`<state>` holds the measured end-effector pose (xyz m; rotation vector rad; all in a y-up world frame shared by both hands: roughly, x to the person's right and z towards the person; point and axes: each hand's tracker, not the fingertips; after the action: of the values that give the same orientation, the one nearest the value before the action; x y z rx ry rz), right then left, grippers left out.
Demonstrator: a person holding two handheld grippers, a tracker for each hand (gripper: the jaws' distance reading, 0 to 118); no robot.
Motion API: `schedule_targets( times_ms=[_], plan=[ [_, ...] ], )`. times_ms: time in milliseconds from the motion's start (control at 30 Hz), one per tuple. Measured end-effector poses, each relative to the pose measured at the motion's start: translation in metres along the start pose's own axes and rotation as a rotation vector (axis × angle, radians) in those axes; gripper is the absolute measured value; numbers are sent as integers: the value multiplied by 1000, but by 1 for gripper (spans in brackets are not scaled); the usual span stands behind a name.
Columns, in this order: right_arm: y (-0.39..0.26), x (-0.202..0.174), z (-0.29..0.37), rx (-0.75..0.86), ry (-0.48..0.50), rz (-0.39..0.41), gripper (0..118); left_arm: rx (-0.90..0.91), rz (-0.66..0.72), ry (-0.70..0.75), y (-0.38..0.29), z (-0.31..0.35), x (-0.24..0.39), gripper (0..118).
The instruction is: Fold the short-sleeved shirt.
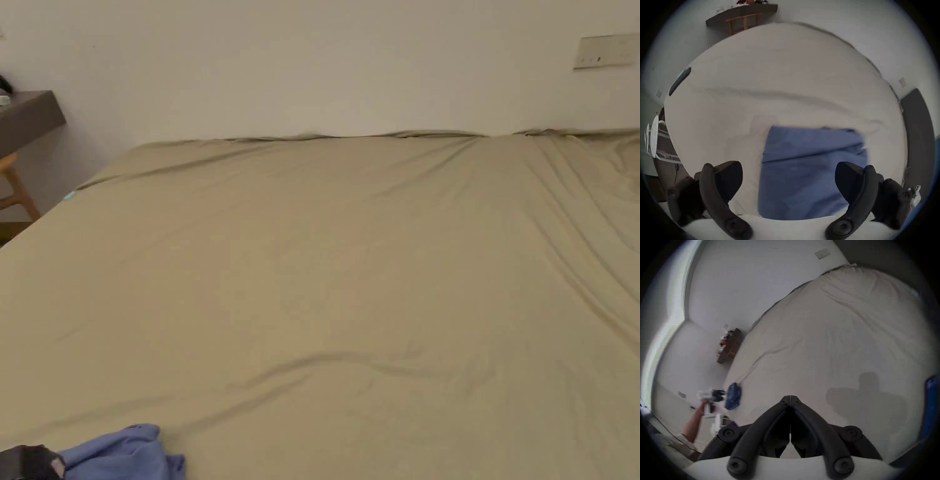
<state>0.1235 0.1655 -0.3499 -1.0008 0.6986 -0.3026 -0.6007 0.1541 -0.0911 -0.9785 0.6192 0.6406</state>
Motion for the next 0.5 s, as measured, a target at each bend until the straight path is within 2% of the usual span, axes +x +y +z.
schedule_targets(
  times_ms=[100, 133, 167, 200, 233, 367, 500],
  plan=[
    [24, -4, 11, 57, -148, 83, 2, 71, -73, -6, 18, 51, 41, 118],
    [35, -5, 16, 88, -168, 100, 2, 125, -103, -12, 24, 63, 56, 114],
    [51, -11, 25, 142, -198, 116, 2, 217, -161, -23, 28, 86, 79, 79],
    [68, -18, 34, 193, -229, 135, 2, 299, -214, -24, 32, 107, 103, 26],
    [83, -20, 43, 247, -262, 157, 2, 357, -250, -15, 35, 123, 126, 0],
    [143, -66, 88, 513, -348, 267, 2, 709, -348, -88, 45, 174, 200, 0],
    [180, -120, 121, 700, -388, 324, 2, 934, -327, -104, 18, 214, 285, 0]
  ],
)
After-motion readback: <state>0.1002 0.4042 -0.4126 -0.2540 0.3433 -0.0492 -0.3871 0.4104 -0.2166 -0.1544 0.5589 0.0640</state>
